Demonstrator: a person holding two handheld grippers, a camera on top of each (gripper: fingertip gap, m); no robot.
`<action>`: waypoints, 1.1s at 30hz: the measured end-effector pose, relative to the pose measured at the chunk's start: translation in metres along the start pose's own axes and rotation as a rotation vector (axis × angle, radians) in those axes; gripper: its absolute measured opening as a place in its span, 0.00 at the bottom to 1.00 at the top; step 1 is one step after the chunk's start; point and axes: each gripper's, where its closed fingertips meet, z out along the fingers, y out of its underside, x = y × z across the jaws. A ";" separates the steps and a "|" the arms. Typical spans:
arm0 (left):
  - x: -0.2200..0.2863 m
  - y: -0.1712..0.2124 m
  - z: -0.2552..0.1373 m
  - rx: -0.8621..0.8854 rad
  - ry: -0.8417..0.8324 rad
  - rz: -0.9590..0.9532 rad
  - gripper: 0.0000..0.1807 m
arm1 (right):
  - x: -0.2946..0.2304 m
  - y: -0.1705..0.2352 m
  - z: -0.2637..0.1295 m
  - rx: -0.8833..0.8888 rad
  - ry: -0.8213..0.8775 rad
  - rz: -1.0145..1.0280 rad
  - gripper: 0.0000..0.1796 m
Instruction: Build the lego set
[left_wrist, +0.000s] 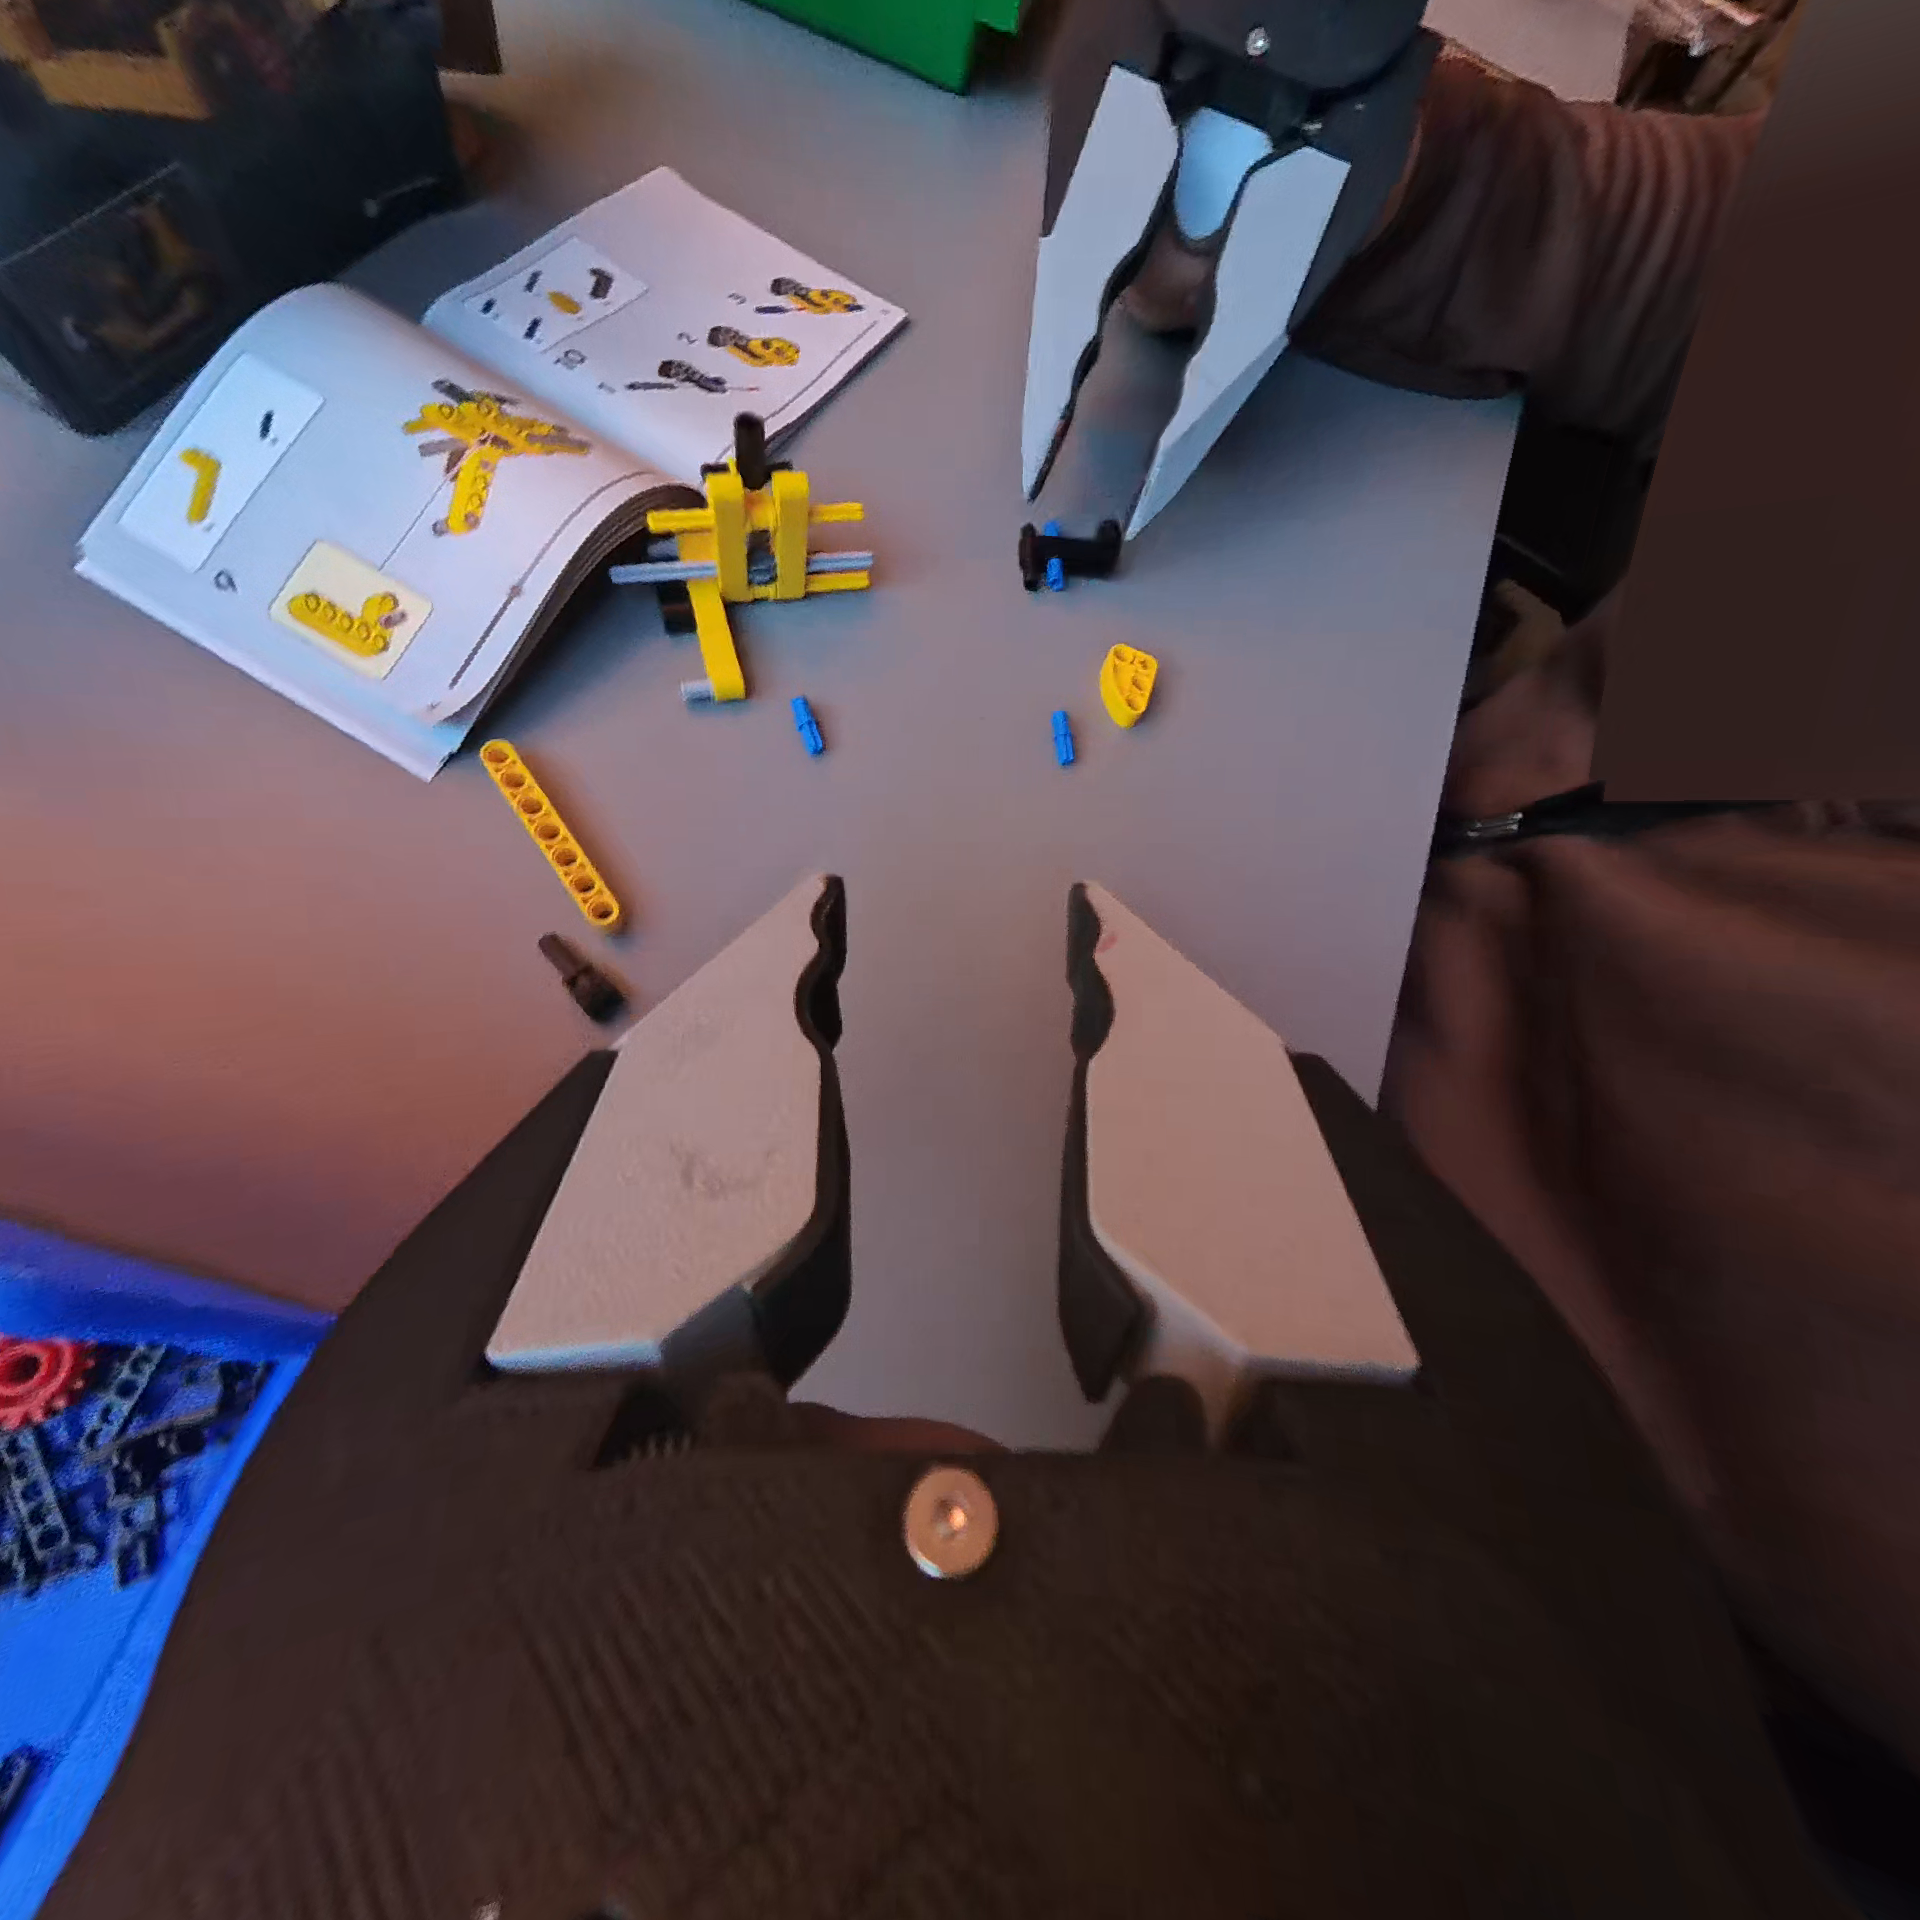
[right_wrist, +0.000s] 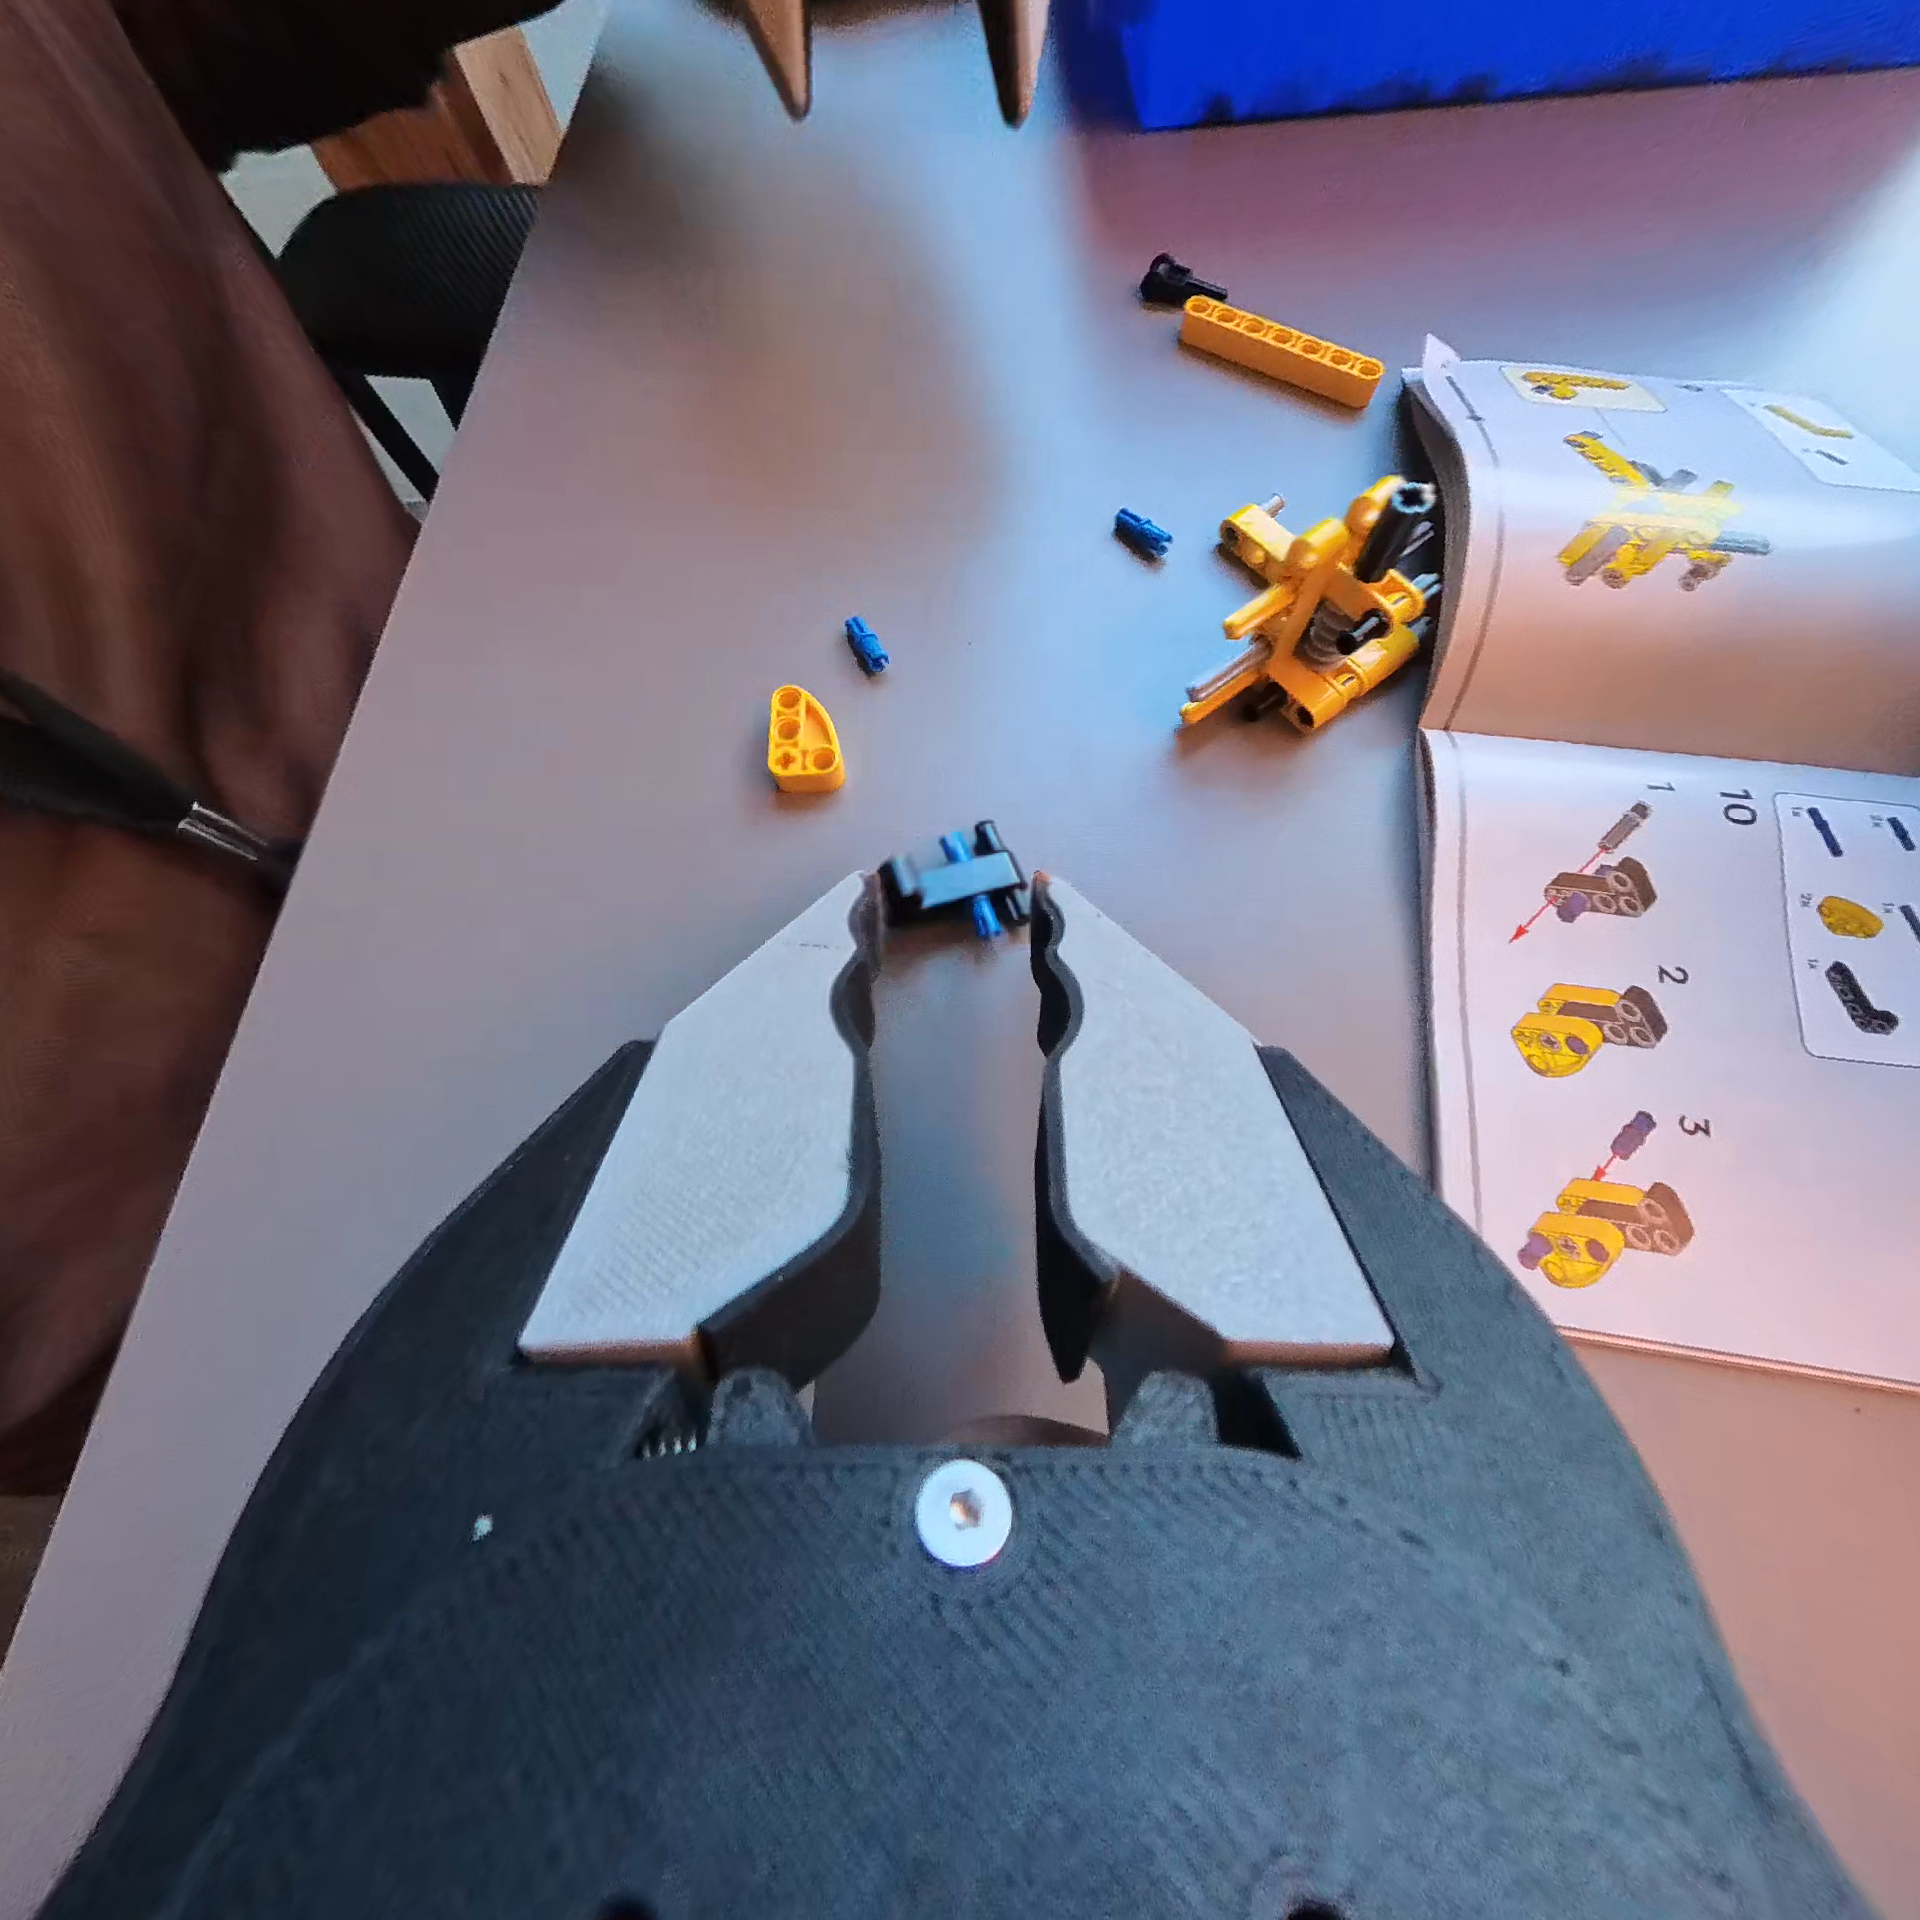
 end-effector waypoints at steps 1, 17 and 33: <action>0.002 0.002 0.000 -0.003 0.001 -0.005 0.22 | -0.002 0.001 0.000 -0.005 -0.007 -0.007 0.15; -0.019 0.027 -0.090 -0.008 -0.326 -0.076 0.23 | 0.003 -0.012 -0.025 0.161 -0.002 0.035 0.16; -0.121 0.047 -0.193 0.018 -0.806 -0.130 0.19 | 0.040 -0.024 -0.054 0.352 0.130 0.149 0.23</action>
